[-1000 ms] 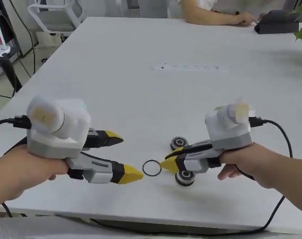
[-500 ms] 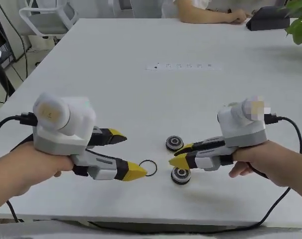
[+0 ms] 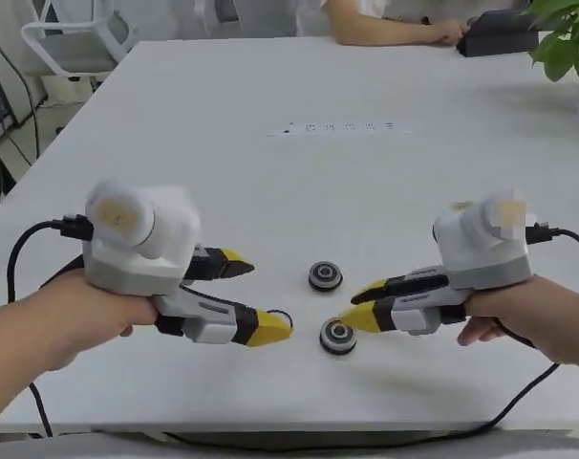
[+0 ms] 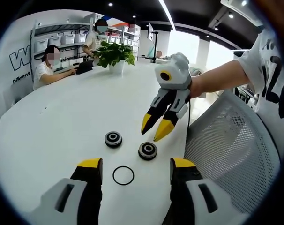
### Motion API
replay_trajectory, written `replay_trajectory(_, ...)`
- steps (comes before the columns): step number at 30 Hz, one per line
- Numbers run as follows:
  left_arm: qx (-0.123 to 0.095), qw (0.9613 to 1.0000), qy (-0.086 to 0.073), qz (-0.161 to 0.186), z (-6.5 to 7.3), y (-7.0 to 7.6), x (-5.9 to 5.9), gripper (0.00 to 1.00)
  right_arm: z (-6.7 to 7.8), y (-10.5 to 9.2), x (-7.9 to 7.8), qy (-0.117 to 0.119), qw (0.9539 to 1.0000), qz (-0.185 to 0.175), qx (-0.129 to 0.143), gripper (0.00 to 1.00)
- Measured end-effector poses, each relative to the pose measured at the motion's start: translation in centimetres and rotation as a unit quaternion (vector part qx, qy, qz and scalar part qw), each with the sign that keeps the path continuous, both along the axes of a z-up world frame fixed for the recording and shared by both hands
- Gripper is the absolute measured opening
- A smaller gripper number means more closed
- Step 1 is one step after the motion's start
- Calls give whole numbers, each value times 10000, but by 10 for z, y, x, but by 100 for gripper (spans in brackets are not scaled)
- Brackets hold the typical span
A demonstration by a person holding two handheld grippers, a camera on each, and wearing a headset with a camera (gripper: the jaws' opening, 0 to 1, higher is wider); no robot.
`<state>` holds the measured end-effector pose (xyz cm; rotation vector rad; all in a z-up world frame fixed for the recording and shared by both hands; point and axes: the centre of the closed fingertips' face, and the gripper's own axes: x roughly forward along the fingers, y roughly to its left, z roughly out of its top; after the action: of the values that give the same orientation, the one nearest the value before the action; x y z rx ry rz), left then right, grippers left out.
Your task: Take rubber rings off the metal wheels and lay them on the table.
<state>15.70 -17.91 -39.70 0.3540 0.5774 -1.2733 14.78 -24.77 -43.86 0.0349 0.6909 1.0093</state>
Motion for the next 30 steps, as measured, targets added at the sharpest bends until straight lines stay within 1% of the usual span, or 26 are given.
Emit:
replay_trajectory(7, 49, 9999, 35, -156, -7, -13, -4, 54, -9, -8, -4, 11, 9999, -11, -101, 21)
replay_trajectory(14, 73, 9996, 67, -267, -13, -23, -5, 52, -17, -12, -7, -71, 9997, 55, -248, 21)
replay_trajectory(19, 68, 9994, 146, -311, -19, -29, -6, 50, -23, -11, -12, -86, 9993, 155, -339, 22)
replay_trajectory(24, 153, 9990, 183, -385, -26, -34, -7, 48, -28, -10, -14, -83, 9991, 186, -377, 22)
replay_trajectory(30, 231, 9984, 249, -446, -35, -39, -10, 47, -32, -9, -14, -171, 9987, 213, -428, 21)
